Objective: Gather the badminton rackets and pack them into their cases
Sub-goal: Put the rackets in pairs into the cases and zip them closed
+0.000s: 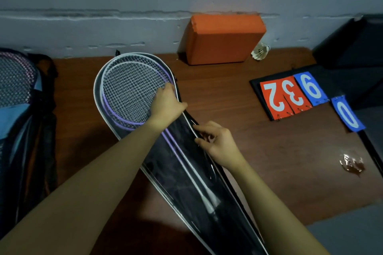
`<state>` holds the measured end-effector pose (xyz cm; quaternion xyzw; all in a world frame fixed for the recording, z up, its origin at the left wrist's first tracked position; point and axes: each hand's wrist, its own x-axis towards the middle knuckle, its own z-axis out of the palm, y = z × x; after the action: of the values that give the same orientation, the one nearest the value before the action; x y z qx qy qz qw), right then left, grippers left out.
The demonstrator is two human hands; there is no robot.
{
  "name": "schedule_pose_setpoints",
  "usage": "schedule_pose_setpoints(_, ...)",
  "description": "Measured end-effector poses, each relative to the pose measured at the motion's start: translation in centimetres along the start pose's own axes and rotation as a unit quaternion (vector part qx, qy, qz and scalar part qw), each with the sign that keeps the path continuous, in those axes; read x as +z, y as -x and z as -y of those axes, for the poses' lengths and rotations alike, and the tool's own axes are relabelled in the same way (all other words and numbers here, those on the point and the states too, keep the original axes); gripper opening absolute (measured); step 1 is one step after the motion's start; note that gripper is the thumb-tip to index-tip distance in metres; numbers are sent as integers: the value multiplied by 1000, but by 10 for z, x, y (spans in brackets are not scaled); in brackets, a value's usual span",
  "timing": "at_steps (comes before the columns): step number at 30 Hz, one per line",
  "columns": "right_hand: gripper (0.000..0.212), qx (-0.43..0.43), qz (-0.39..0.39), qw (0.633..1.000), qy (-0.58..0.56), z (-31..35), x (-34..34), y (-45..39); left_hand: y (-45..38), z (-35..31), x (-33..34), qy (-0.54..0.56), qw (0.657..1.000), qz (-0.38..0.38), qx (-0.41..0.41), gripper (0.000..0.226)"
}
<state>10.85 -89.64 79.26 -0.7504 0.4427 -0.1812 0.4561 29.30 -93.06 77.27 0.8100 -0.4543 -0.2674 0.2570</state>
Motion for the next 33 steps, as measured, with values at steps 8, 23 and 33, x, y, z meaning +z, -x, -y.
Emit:
schedule_pose_setpoints(8,27,-7,-6,1000,-16,-2,-7,8,31,3,-22,281,955,12,-100,40)
schedule_pose_setpoints(23,39,-148,-158,976,-28,73,2,-74,112,-10,-73,411,911,9,10,44)
schedule_pose_setpoints(33,21,-278,-222,902,243,74,1,-75,111,-8,-69,437,898,-46,-19,41)
